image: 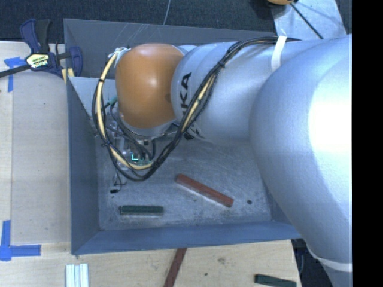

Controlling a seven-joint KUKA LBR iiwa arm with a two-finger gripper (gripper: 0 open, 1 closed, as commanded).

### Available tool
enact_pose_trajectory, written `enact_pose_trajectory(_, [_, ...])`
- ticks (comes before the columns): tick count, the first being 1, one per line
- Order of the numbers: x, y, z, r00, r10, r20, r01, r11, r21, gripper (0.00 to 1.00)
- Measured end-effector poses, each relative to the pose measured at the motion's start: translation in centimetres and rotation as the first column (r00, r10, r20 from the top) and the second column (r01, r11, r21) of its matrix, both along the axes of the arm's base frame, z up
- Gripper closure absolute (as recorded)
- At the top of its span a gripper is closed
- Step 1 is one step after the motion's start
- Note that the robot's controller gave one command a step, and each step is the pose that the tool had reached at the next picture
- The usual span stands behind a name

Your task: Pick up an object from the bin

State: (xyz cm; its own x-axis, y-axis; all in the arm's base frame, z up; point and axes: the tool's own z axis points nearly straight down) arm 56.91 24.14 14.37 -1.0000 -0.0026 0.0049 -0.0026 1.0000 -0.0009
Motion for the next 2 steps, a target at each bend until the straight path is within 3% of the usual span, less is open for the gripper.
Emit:
enact_pose_trajectory(1, [0.2, 0.0, 0.4, 1.000, -0.003, 0.007, 0.003, 1.000, 0.002, 0.00])
enact_pose_trajectory(2, [-6.0, -3.9, -2.3, 0.995, 0.095, 0.009, -0.095, 0.995, 0.002, 0.00])
